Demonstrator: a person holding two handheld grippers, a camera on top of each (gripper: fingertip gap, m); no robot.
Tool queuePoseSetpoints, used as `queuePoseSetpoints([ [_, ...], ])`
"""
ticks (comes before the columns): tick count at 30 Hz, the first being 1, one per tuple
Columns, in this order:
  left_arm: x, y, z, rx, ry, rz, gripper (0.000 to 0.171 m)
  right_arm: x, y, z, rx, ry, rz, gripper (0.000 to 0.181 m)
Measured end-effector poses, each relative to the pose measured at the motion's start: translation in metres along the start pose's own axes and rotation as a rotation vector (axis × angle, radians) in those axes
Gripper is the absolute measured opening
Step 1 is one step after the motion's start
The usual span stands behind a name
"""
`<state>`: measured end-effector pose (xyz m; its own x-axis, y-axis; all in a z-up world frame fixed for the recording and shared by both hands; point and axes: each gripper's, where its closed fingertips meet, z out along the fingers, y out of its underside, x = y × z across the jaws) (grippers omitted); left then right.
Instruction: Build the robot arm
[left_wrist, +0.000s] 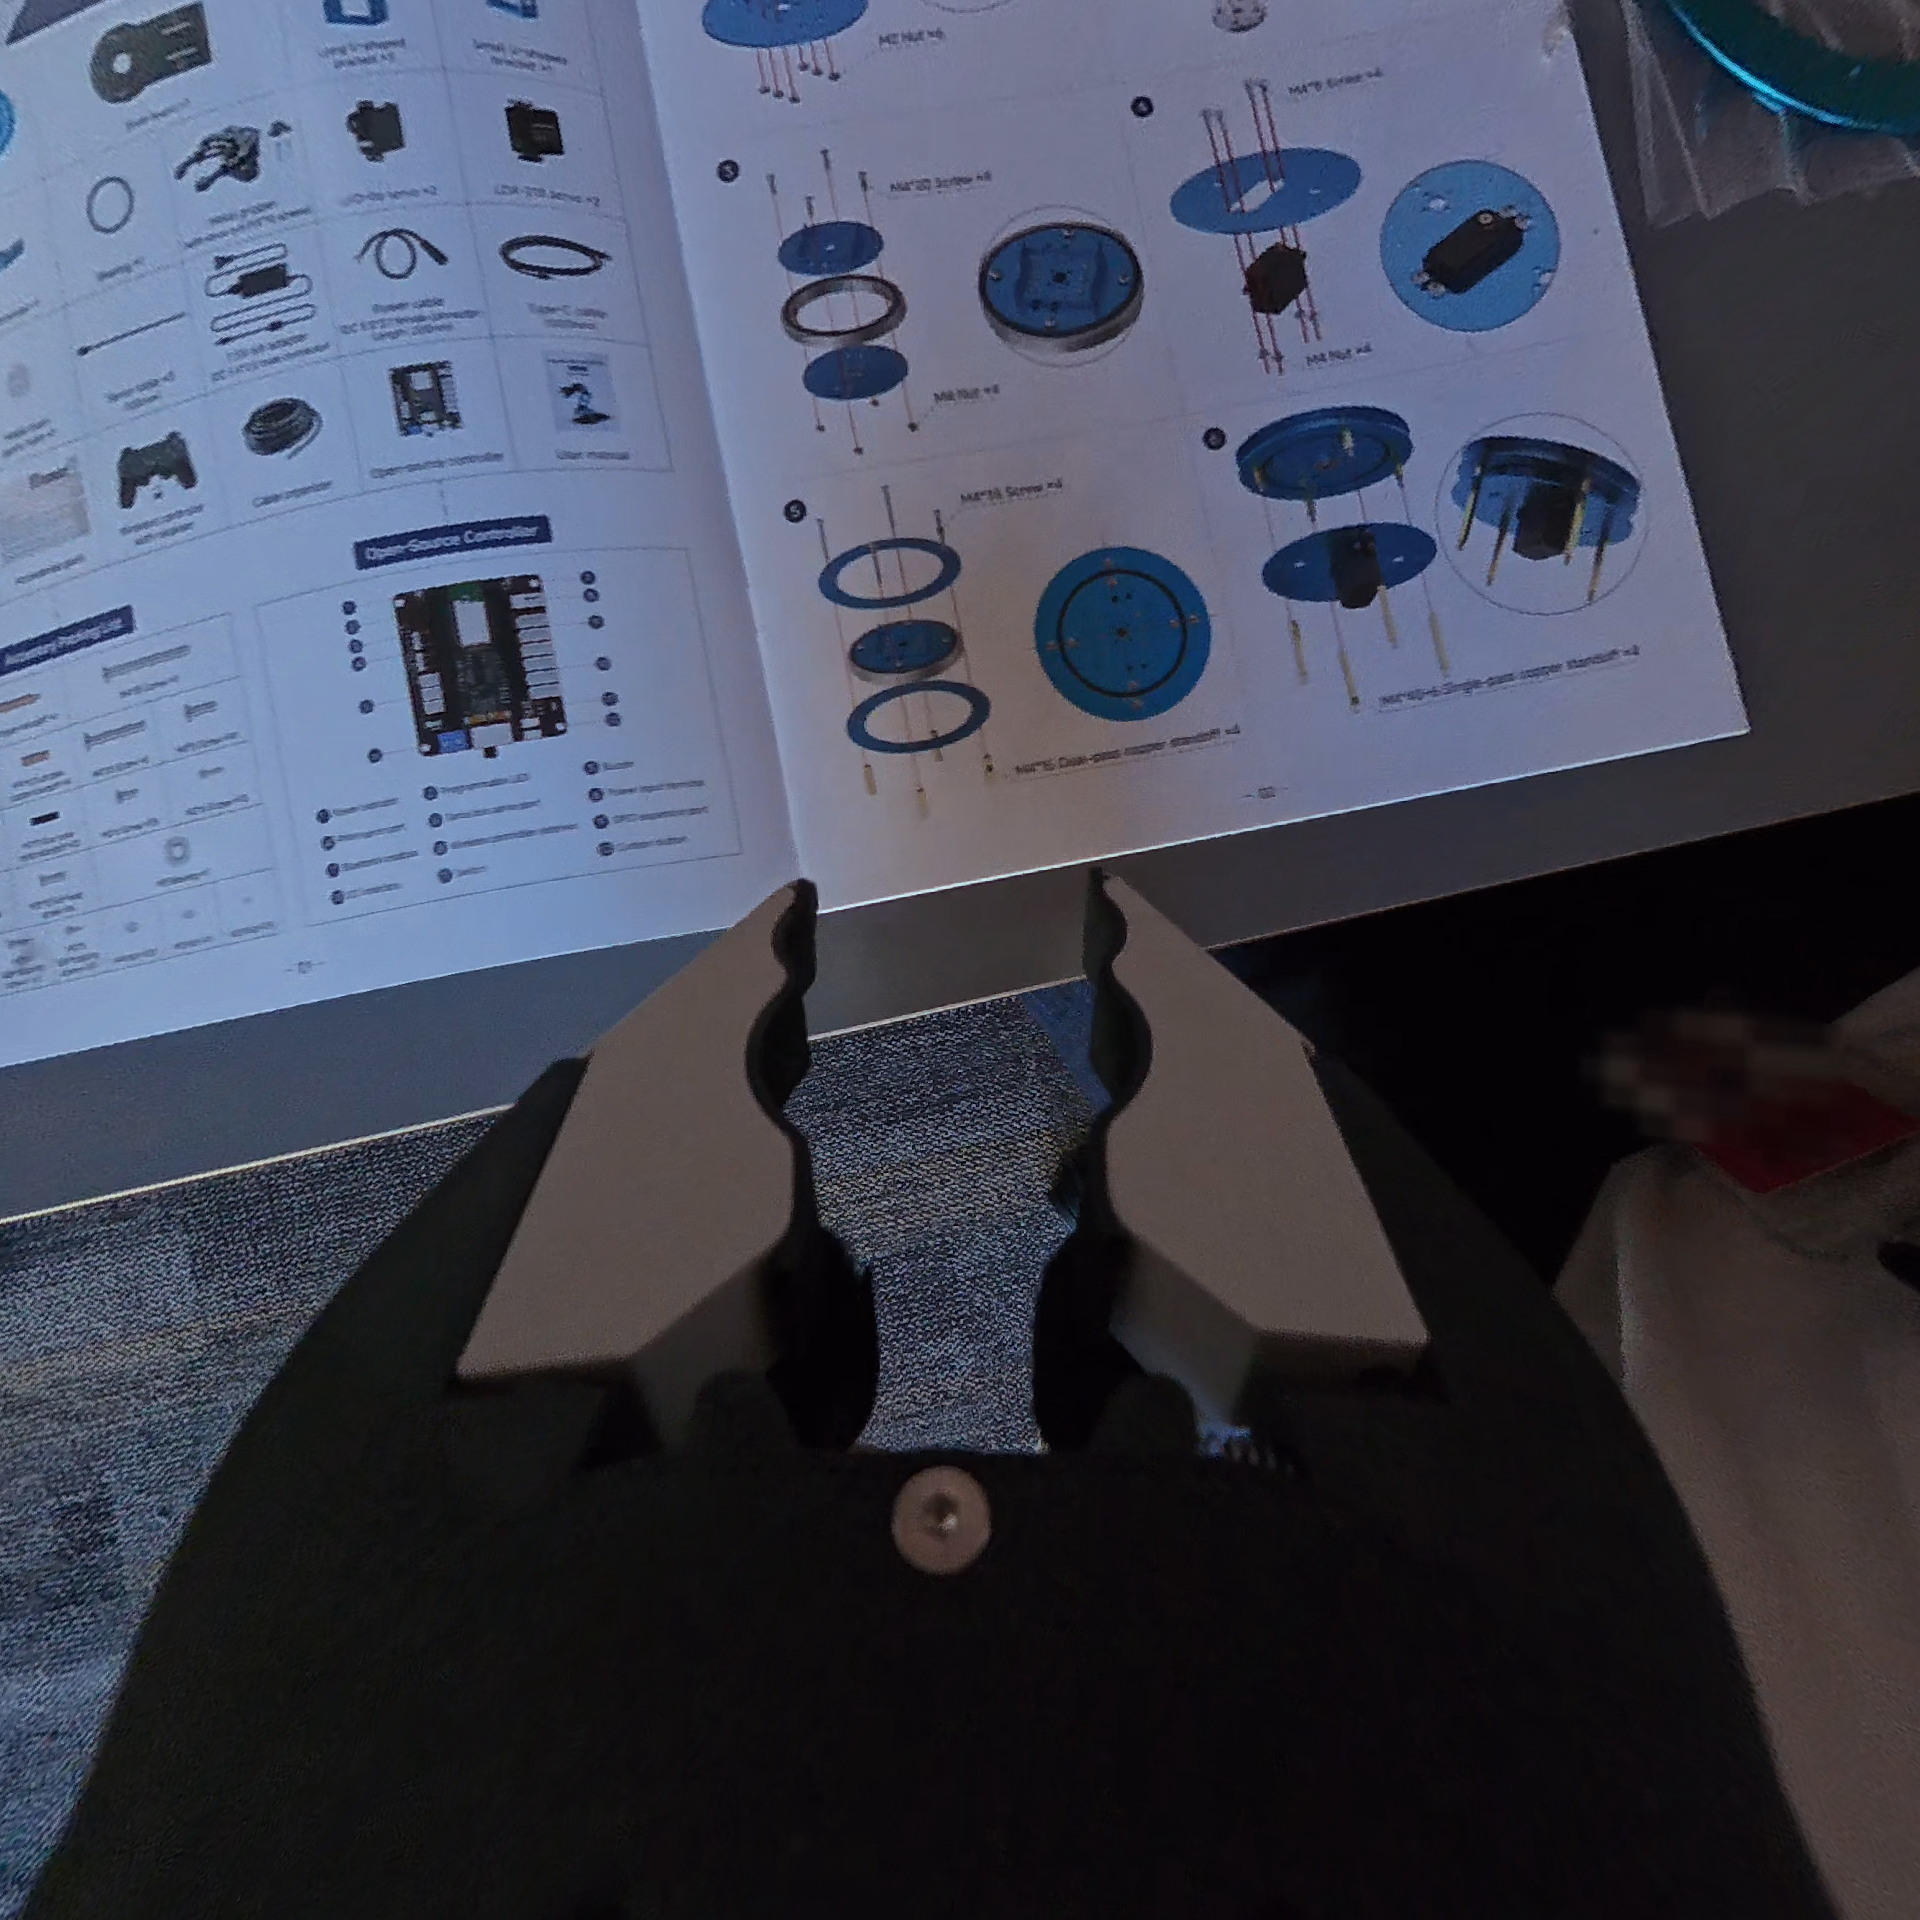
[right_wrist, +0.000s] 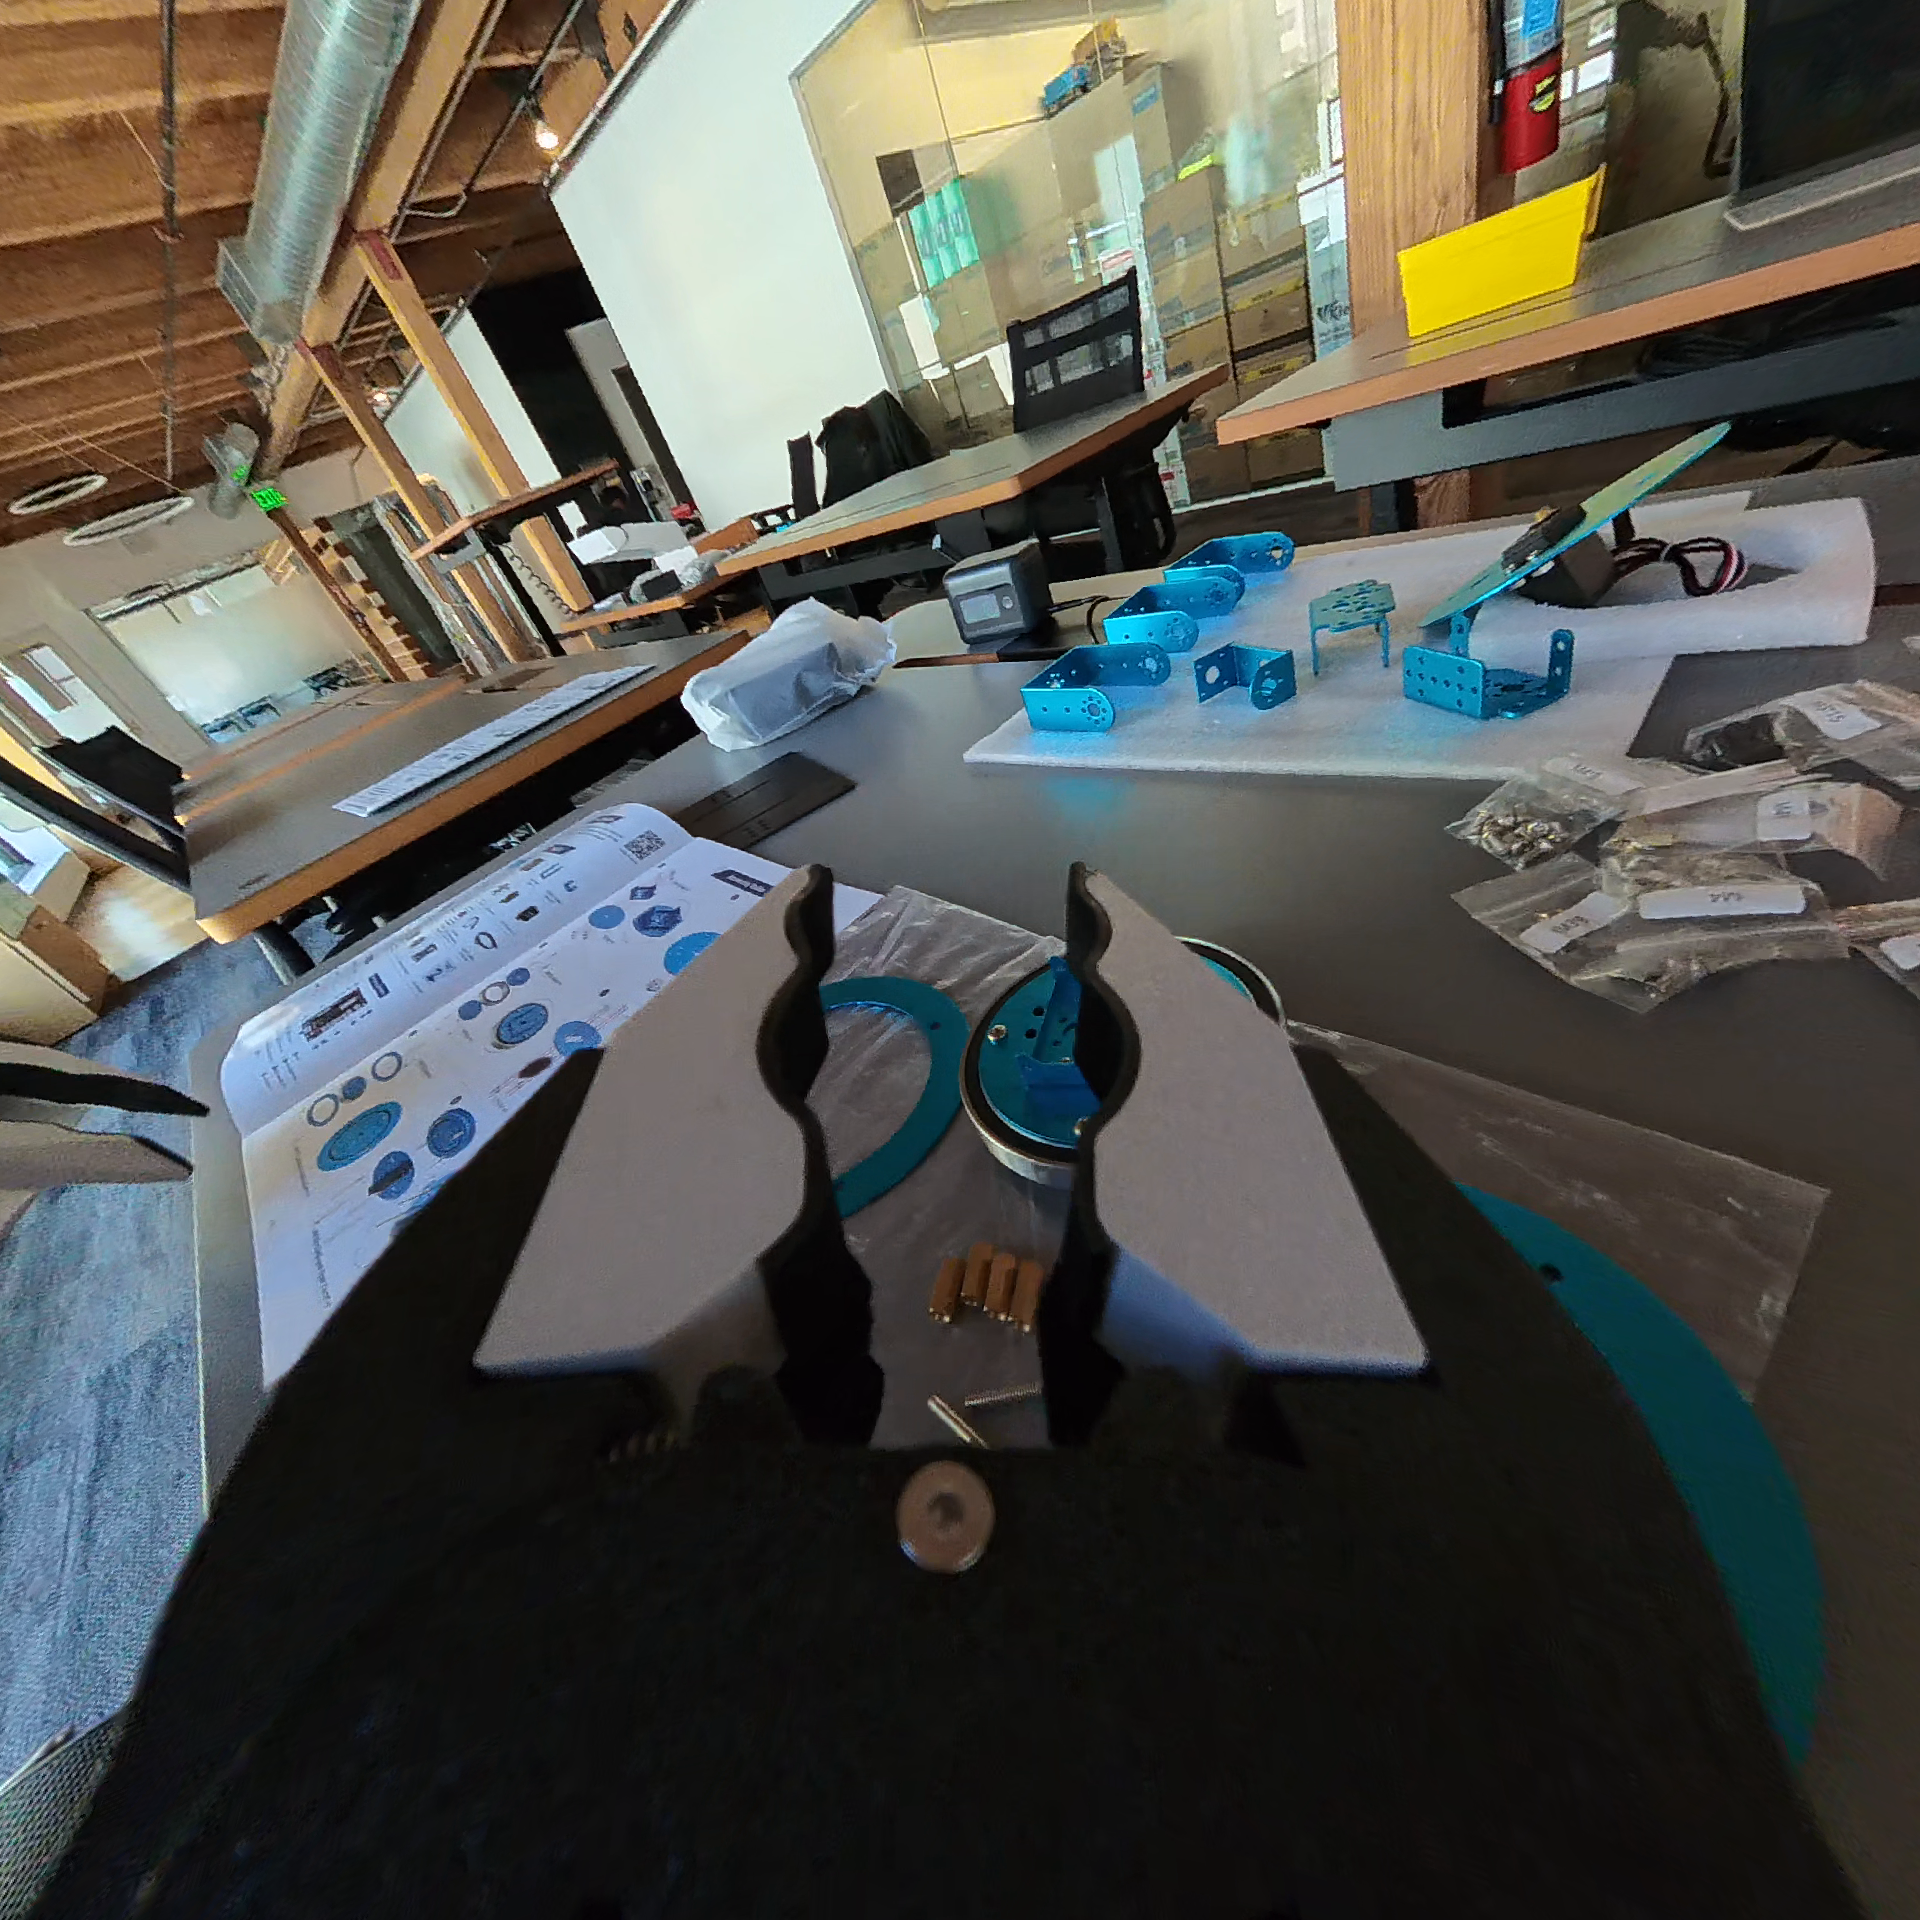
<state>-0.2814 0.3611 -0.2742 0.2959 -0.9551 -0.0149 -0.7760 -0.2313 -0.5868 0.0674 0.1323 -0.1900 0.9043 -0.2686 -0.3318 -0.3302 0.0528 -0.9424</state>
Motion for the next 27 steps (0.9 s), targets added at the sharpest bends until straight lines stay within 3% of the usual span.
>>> queuePoseSetpoints([
  [6,-0.015,0.002,-0.004,0.008,-0.039,-0.044,0.052,-0.007,0.011,0.008,-0.060,-0.020,-0.035,0.043],
  [27,-0.006,0.002,0.001,-0.017,-0.026,0.007,0.052,-0.011,0.018,0.014,-0.102,-0.018,-0.082,0.041],
])
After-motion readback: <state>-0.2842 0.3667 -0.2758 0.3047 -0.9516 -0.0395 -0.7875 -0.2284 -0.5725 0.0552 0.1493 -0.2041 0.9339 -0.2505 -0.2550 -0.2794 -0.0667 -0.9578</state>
